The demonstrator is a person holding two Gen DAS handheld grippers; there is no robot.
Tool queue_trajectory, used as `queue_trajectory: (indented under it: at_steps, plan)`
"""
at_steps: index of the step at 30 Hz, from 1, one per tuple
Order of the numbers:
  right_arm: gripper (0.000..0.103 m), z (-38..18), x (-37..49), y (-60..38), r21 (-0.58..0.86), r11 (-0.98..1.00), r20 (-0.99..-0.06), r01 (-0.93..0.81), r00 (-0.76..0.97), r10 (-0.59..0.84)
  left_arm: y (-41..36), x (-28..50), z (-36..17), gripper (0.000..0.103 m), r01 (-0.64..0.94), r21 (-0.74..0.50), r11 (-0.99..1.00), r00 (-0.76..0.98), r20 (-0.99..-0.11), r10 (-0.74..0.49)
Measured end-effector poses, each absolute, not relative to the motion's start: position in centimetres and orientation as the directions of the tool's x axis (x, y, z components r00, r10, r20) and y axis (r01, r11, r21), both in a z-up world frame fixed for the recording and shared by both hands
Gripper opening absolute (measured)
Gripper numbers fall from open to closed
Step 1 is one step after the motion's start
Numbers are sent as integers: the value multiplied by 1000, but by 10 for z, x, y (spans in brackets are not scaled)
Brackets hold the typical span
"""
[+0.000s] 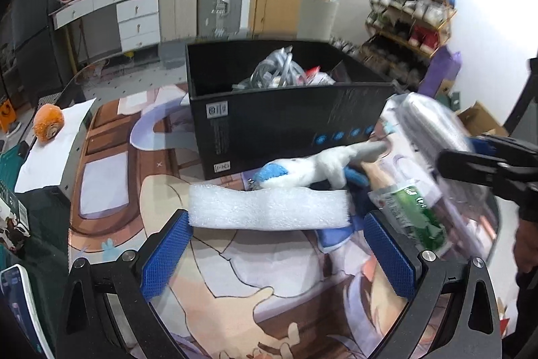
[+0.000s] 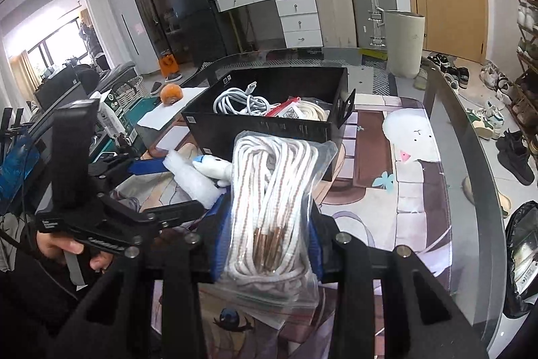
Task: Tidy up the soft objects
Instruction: 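Grasp the white foam sleeve with the left tool while the right tool lifts the rope bag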
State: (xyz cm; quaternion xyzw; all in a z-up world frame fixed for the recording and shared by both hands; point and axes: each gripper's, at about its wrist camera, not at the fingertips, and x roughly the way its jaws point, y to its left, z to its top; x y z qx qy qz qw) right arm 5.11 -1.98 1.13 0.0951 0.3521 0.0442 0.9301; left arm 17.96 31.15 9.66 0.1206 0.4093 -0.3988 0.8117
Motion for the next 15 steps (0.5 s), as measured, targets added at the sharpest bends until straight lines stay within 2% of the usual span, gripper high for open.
queue_trajectory:
  at_steps: [9,11,15]
  plan:
    - [38,11,48,-24,209,978,-646,-9,749,145,307,185,91,101,717,-152,680,340,-775,-532]
    - [38,11,48,-24,209,978,-644,-8,751,144,308,184,90,91,722,-154,675,339,-771,-539]
    - [38,10,48,-24,210,978,-644,-13,751,148,313,176,99,90,751,-156,642,349,-731,-586]
